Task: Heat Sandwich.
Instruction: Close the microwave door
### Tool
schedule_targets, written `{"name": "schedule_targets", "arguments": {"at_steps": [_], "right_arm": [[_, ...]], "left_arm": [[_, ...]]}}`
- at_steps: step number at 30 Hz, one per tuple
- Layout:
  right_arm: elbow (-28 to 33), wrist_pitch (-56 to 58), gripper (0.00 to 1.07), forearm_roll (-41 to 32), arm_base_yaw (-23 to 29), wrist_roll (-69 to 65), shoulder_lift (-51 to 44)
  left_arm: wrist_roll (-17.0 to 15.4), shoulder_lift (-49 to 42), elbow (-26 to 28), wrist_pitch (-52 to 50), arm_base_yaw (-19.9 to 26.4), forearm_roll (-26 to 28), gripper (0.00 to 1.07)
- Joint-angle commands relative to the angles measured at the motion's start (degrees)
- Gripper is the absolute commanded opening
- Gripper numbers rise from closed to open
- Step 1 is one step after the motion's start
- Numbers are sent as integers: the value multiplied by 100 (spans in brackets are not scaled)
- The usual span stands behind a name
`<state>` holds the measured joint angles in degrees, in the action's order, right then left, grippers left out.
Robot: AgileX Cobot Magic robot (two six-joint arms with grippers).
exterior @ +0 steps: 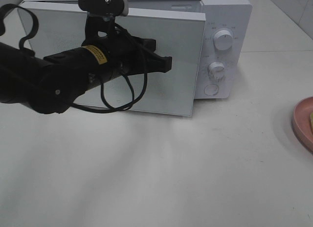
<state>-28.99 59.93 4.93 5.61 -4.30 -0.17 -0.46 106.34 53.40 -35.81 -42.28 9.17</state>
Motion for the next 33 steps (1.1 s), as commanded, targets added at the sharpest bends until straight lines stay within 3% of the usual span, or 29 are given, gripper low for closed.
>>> {"name": "schedule_targets", "arguments": {"at_steps": [1, 19, 33], "right_arm": [[6, -29, 75, 11, -52, 74, -160], [6, -29, 75, 11, -52, 74, -160], [6, -29, 75, 11, -52, 74, -160]], "left_arm": [[46, 275, 453, 115, -29, 281, 0], [298, 1220, 1965, 785, 74, 418, 0], [332, 1232, 2172, 900, 269, 481, 0]]}}
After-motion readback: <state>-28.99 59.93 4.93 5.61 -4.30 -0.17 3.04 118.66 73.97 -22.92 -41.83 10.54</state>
